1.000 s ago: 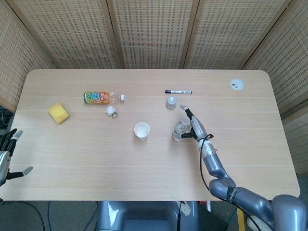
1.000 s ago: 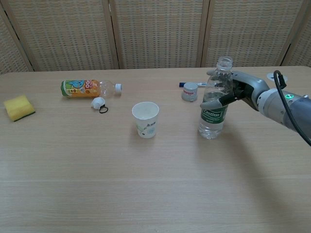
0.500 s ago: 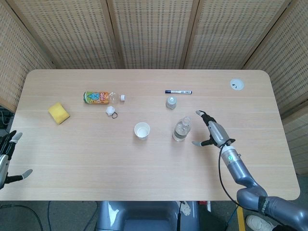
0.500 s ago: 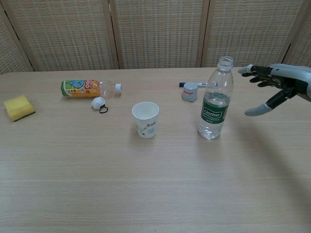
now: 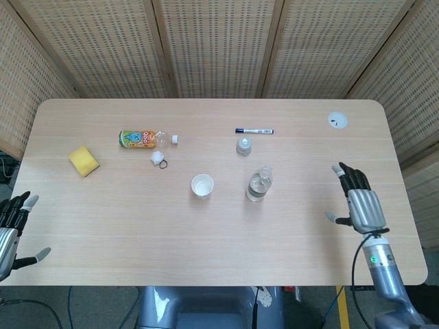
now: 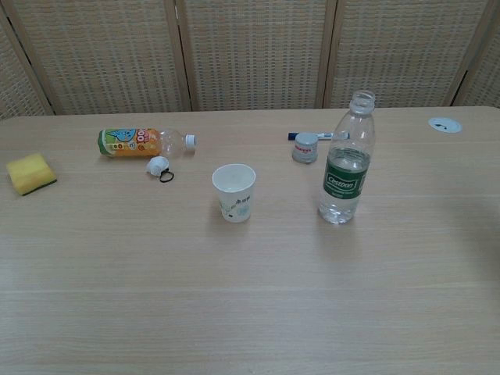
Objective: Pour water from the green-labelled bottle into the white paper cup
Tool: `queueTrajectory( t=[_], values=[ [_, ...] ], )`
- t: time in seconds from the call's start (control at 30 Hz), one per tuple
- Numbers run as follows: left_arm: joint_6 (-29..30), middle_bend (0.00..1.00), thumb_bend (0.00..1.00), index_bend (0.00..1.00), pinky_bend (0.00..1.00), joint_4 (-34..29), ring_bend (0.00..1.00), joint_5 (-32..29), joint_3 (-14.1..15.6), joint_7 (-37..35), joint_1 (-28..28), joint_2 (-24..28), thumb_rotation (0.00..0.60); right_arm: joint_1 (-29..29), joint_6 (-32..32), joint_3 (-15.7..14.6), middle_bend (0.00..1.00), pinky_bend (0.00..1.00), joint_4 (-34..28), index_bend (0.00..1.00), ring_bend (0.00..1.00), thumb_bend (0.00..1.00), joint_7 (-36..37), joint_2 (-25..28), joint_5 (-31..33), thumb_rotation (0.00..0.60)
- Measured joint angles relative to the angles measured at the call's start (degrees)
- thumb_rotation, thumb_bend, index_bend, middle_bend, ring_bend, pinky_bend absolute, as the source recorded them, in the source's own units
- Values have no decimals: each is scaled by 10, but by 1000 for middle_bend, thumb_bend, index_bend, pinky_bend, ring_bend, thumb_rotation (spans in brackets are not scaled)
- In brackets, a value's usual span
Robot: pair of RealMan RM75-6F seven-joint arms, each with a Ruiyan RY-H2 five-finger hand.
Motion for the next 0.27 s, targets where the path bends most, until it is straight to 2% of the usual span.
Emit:
queueTrajectory(
  t=[0.17, 0.27],
  values=[
    [16, 0, 49, 0, 0, 5, 0, 11, 4, 11, 9, -12, 600, -54, 76, -31, 0, 0, -18, 0, 0, 0, -26, 25, -42, 600],
    [23, 0, 49, 0, 0, 9, 0, 14, 4, 11, 13, -16, 600, -75, 117, -39, 0, 0, -28, 0, 0, 0, -43, 33, -65, 600]
  ],
)
